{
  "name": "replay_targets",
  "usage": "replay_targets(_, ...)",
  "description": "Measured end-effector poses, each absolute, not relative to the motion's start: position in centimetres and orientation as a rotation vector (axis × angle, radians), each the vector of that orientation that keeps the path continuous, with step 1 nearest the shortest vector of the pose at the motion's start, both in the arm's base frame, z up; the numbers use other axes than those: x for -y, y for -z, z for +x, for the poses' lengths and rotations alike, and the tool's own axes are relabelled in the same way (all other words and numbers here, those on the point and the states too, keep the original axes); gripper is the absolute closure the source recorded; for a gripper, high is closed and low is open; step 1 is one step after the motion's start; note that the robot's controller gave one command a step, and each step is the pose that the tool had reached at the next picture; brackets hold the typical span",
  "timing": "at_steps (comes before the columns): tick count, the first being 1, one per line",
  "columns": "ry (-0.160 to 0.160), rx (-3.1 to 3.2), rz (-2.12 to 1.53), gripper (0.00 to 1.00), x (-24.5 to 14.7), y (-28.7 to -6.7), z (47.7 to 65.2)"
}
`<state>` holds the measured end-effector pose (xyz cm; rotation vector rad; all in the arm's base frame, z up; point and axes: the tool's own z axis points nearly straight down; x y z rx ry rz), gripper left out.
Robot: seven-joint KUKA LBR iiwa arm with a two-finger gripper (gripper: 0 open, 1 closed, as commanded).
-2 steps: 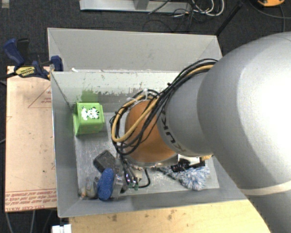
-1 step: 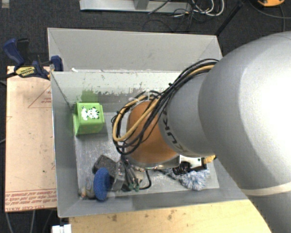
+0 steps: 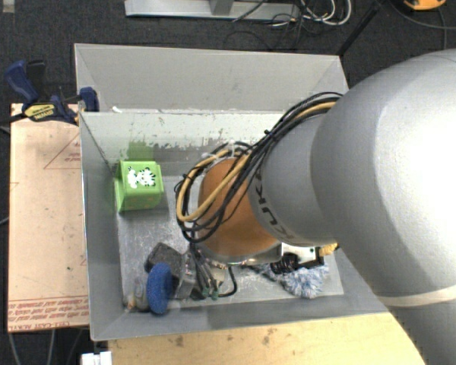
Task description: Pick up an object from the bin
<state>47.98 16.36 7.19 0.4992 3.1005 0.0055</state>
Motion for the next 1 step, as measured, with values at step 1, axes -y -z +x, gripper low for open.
replay_targets(1,-0.002,-3.105,0.5,1.0,-16.32,-7.56,47.85)
